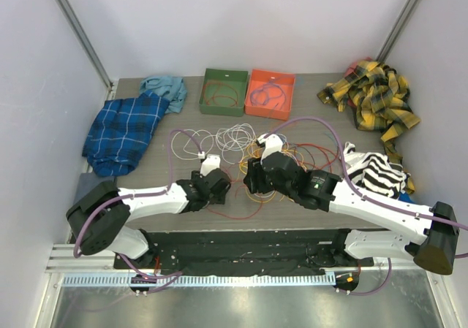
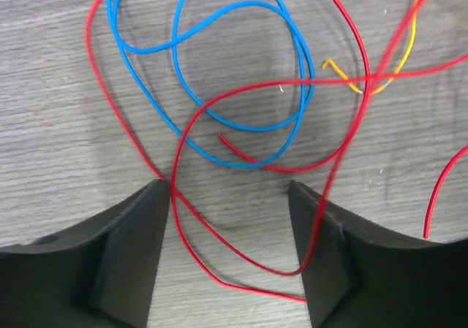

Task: Untangle the cables

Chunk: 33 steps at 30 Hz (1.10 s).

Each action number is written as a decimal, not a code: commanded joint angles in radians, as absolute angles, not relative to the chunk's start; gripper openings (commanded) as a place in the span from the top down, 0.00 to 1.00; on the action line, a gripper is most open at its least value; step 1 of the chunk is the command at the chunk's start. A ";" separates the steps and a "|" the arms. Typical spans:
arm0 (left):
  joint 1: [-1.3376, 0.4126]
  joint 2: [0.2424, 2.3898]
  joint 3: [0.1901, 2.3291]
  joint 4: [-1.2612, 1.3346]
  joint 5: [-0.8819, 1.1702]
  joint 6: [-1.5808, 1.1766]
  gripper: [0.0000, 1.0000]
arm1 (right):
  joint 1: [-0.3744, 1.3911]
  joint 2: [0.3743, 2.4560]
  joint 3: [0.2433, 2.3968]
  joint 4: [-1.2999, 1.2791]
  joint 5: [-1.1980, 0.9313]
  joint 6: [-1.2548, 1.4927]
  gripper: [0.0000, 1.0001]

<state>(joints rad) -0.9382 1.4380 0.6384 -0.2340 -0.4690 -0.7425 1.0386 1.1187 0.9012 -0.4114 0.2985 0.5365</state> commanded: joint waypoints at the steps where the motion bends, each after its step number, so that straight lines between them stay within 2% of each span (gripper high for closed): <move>1: -0.931 1.486 0.563 -0.180 -0.367 -0.787 0.40 | 1.042 1.101 0.897 -0.365 0.324 0.546 0.47; 11: -0.931 1.488 0.508 -0.160 -0.334 -0.811 0.79 | 1.042 1.100 0.893 -0.362 0.319 0.548 0.48; 13: -0.931 1.474 0.505 -0.164 -0.327 -0.816 0.96 | 1.042 1.103 0.893 -0.362 0.319 0.549 0.48; 14: -0.931 1.471 0.503 -0.166 -0.324 -0.819 1.00 | 1.043 1.103 0.893 -0.361 0.319 0.549 0.48; 19: -0.931 1.422 0.509 -0.192 -0.327 -0.818 1.00 | 1.042 1.092 0.894 -0.360 0.314 0.552 0.49; 24: -0.937 1.212 0.595 -0.345 -0.354 -0.792 1.00 | 1.040 1.059 0.894 -0.376 0.325 0.554 0.49; 28: -0.939 1.019 0.783 -0.458 -0.439 -0.736 1.00 | 1.043 1.017 0.893 -0.393 0.341 0.557 0.49; 33: -0.937 0.971 1.023 -0.577 -0.509 -0.609 1.00 | 1.043 0.980 0.884 -0.403 0.353 0.560 0.49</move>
<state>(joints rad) -0.9356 1.0050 0.8536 -0.4774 -0.4221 -0.7200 1.0386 1.0126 0.8898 -0.4133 0.3153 0.5419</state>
